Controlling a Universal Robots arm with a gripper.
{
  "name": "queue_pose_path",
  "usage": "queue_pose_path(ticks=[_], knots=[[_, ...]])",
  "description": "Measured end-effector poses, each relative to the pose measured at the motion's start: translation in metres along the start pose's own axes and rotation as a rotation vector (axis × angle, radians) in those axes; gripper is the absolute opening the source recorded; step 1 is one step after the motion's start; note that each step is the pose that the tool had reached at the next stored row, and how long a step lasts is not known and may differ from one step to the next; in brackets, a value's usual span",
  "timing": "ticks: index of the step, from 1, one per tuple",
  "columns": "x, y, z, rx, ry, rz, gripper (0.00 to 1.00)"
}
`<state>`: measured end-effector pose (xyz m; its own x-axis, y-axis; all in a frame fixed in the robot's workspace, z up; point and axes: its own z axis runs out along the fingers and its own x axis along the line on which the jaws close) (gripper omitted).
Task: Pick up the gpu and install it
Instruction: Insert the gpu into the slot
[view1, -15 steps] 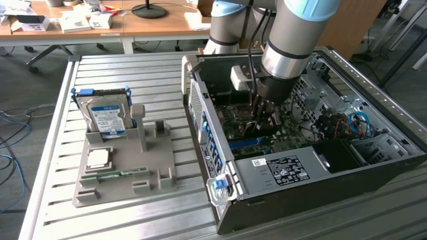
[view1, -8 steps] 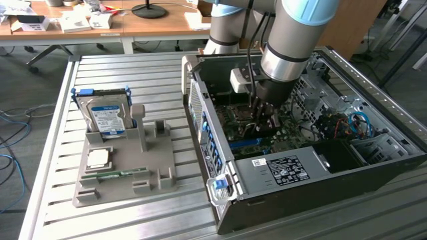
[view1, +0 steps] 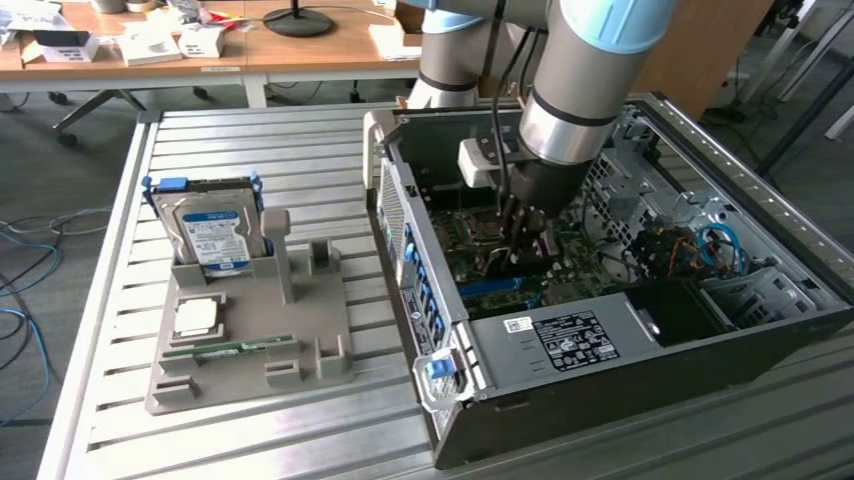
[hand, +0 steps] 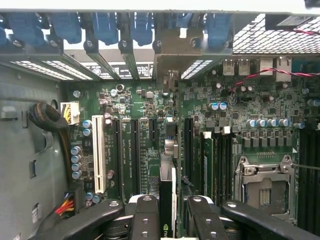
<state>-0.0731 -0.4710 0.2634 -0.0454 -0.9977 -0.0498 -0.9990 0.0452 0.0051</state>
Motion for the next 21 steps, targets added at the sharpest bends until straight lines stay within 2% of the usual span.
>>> queue_pose_path(ticks=[18, 19, 21], knots=[[0.0001, 0.0041, 0.0014, 0.0, 0.0009, 0.0, 0.26], [0.0, 0.0041, 0.0016, 0.0002, 0.0028, 0.0, 0.26], [-0.0002, 0.0042, 0.0015, 0.0005, 0.011, 0.0, 0.26]])
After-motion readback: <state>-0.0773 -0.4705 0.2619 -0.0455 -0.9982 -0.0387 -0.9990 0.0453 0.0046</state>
